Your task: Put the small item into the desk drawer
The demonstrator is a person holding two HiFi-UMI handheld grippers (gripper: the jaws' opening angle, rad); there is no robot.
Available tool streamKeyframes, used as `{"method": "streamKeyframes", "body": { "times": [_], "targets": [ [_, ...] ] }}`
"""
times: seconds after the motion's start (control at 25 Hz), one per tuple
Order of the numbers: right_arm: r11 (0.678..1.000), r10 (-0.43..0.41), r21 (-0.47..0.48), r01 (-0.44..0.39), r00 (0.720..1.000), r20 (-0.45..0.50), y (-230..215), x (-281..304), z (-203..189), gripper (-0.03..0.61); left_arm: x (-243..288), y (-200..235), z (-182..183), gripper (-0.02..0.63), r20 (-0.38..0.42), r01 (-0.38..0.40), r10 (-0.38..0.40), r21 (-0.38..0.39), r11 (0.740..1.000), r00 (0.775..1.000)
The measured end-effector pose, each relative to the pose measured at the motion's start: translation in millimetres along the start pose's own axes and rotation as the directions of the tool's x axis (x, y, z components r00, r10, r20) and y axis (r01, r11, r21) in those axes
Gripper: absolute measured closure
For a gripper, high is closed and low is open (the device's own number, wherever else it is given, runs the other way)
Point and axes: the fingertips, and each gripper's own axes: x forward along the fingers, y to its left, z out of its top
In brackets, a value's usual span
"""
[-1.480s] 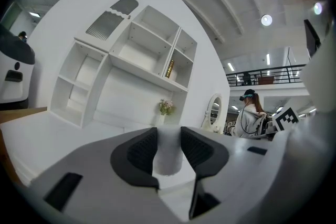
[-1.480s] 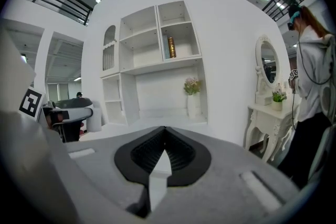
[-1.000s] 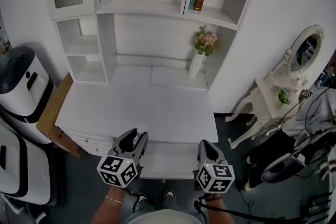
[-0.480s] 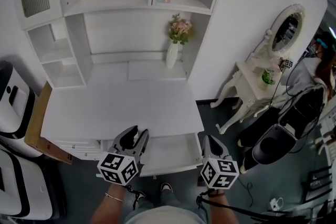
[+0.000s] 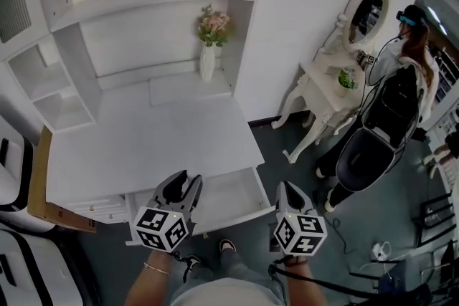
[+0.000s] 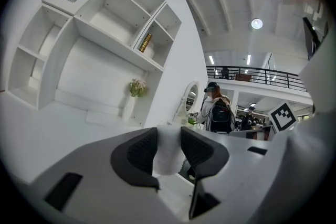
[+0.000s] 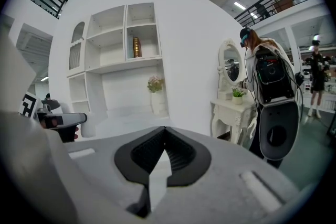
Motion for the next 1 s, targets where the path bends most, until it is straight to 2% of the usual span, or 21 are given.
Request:
{"method": "streamKeyframes", "body": {
  "times": [0.36,1.0],
  "targets": [
    [0.998,-0.018,0.056,0.021,0.999,-0.050,-14,1,-29,0.574,-9,-5,-41,0.474,-0.107,-0.002,0.002,-0.001,1.000,0.994],
    [0.995,-0.035,0.088,0.051,0.984,-0.175,-24,23,-90,0.574,1,13,-112,0.474,-0.266,-0.006,-0.004,-0.035,0.999,0.964]
  ]
}}
